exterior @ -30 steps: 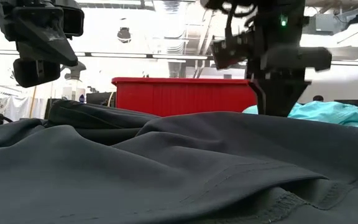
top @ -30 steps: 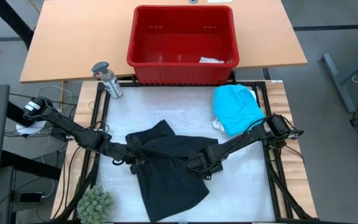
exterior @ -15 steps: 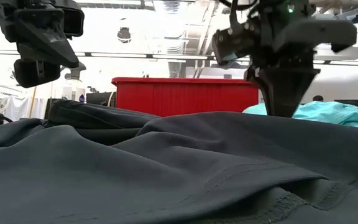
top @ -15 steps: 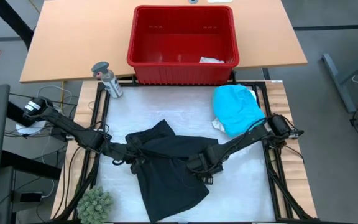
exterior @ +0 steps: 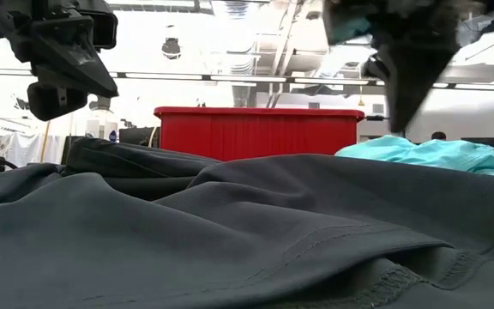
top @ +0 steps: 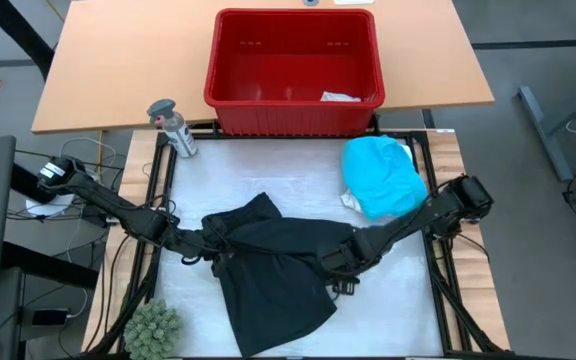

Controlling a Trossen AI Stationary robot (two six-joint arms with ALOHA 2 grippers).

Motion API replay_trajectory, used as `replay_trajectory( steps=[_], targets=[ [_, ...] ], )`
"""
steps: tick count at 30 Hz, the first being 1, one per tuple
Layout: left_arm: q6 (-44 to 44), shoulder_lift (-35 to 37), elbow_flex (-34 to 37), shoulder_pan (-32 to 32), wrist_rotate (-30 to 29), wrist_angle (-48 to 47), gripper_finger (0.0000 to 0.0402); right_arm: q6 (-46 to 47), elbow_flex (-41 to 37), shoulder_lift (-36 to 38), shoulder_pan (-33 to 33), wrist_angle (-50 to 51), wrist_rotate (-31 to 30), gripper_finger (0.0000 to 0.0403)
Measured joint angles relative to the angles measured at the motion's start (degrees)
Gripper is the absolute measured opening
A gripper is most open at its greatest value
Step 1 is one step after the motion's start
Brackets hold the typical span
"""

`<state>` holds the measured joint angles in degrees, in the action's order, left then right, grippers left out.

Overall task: Fold Laundry from Bin
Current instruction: Fold the black shorts

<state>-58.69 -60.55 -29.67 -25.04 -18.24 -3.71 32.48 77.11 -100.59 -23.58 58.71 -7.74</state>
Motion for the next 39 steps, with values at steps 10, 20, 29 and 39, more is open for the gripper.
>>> replay_trajectory(
  steps=[10,20,29,39],
  targets=[
    [0.7,-0.6,0.0,0.0,-2.6,-0.1,0.0,8.4,-7.1,0.0,-4.3,-10.3,0.4,0.0043],
    [0.6,-0.5,0.0,0.0,-2.8,0.1,0.0,11.2,-9.2,0.0,-7.6,-17.0,4.6,0.0034],
    [0.6,-0.5,0.0,0.0,-3.3,0.2,0.0,11.7,-6.2,3.4,-3.3,-9.4,-9.1,0.002],
    [0.1,-0.5,0.0,0.0,-3.3,-0.1,0.0,9.4,-8.4,-2.3,-0.2,-12.6,-1.0,0.002]
  ],
)
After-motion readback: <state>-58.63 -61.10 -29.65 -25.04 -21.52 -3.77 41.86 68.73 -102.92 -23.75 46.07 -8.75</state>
